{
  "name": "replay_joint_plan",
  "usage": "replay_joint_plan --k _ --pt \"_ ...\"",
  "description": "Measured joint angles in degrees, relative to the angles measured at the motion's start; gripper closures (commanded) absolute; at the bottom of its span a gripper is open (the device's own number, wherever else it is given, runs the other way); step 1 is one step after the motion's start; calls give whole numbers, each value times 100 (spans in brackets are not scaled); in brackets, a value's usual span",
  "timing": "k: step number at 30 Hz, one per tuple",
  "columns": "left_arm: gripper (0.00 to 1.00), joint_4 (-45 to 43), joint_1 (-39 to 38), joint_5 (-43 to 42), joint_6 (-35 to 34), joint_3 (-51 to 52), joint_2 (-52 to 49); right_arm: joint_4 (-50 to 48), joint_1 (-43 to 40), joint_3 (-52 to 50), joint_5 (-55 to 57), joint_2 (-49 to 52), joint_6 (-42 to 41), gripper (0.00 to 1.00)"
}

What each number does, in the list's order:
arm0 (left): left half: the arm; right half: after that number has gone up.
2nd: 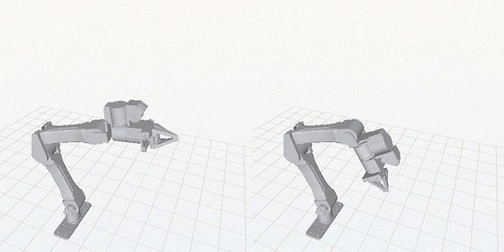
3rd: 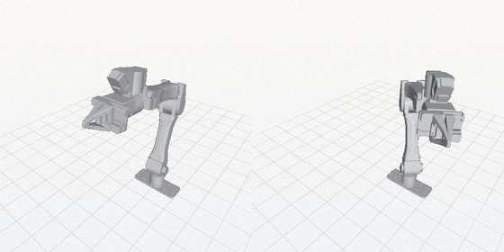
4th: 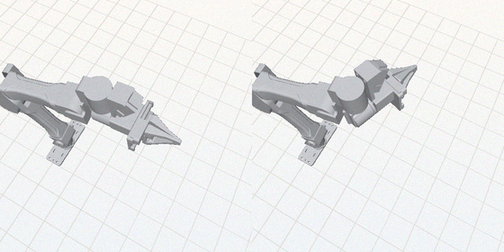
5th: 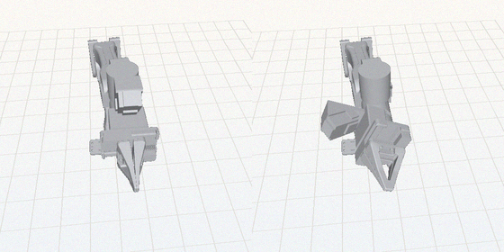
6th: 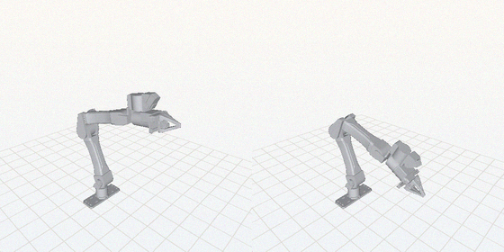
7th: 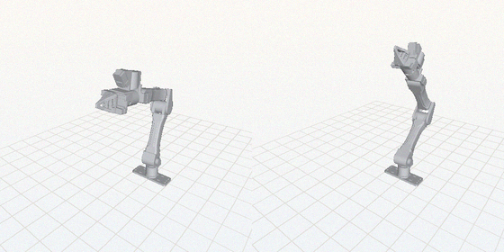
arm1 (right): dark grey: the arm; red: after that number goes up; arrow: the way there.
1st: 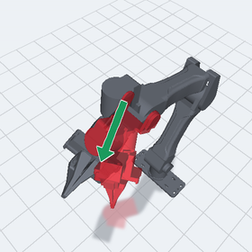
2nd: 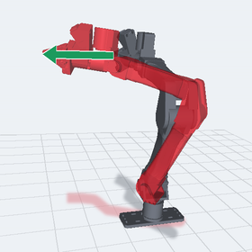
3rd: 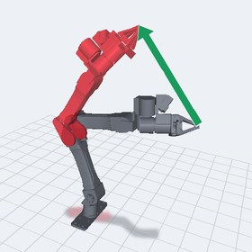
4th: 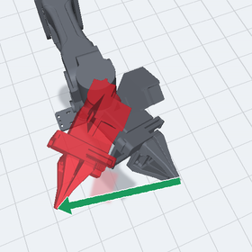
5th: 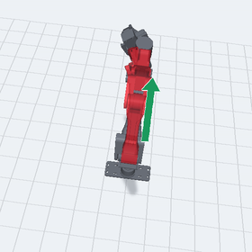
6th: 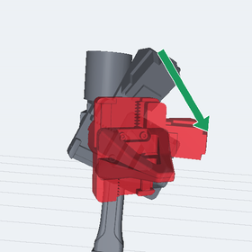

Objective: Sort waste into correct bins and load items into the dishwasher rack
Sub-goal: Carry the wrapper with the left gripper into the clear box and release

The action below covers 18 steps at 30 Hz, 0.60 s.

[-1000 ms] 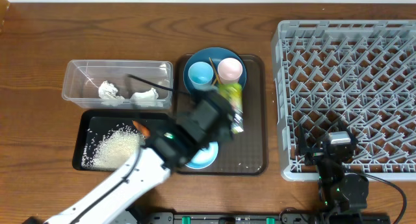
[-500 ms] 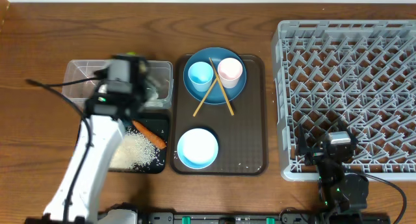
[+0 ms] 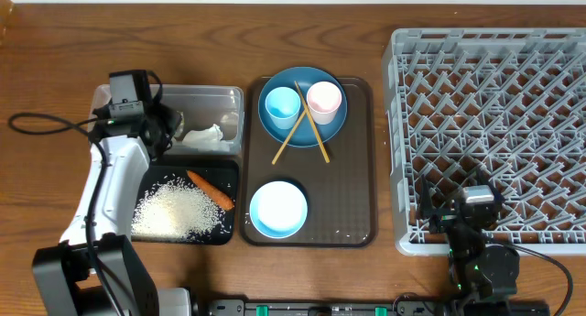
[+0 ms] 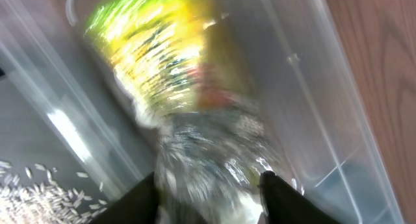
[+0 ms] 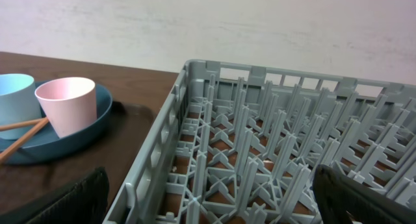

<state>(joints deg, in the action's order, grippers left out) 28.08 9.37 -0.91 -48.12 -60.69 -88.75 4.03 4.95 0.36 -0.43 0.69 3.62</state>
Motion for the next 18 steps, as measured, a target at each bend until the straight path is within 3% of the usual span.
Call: replay_joint_plan --k 6,18 --pt "25 2 114 -321 -9 0 195 0 0 0 0 0 0 1" --pt "25 149 -142 -1902 181 -2 1794 0 0 0 0 0 0 1"
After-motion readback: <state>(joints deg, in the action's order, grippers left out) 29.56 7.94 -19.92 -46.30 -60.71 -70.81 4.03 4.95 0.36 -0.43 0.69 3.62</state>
